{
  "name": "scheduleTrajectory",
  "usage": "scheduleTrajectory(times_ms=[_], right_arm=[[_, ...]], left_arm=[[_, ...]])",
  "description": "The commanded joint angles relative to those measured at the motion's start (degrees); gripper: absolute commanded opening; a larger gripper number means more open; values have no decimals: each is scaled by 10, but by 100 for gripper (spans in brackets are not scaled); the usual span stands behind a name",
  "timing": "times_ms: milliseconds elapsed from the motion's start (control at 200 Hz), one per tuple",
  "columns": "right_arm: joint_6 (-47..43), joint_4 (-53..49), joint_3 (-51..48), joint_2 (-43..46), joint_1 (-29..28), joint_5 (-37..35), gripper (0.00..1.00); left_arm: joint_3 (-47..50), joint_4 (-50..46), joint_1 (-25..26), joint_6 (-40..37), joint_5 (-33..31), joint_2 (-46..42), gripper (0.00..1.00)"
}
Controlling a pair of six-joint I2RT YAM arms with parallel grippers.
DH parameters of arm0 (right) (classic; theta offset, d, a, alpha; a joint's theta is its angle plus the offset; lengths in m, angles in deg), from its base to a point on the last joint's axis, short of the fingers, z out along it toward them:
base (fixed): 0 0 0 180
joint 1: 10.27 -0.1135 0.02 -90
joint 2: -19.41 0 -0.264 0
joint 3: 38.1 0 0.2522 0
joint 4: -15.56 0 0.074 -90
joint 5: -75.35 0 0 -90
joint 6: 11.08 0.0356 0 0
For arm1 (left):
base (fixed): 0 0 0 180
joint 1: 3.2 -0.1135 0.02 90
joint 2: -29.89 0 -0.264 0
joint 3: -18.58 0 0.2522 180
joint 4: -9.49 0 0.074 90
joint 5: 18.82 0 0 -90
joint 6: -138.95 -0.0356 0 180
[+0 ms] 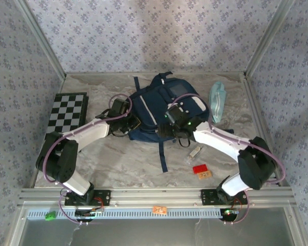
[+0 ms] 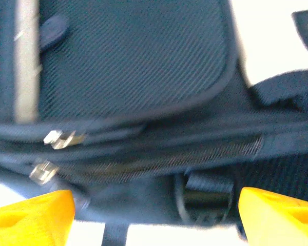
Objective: Pack books, pencil case, and school supplies into a backpack
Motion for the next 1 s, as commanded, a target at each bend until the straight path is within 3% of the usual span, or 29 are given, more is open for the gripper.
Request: scheduleTrajectory(times_ms=[0, 70, 155, 425, 515, 605, 690, 800, 994], right_arm=[[43, -64, 3, 36, -43, -43, 79], [54, -65, 8, 19, -70, -68, 74], [52, -58, 31, -24, -82, -72, 59], [16, -65, 136, -122, -90, -111, 56], [11, -57, 146, -144, -81, -94, 47], [17, -61, 147, -158, -74, -92, 45], [23, -53, 138, -158, -71, -92, 35], [30, -42, 123, -156, -70, -89, 34], [37, -46, 116, -154, -72, -92, 21]], left_arm=[[3, 9, 2, 30, -25, -24, 1], [8, 9, 4, 35, -34, -37, 0], [9, 5, 4, 37, -42, -50, 0], [6, -5, 7, 33, -50, -60, 0], [10, -2, 6, 34, -53, -63, 0], [5, -14, 5, 30, -53, -59, 0], [5, -12, 6, 31, -53, -57, 0], [4, -12, 6, 34, -56, -53, 0], [12, -15, 7, 42, -68, -48, 0]])
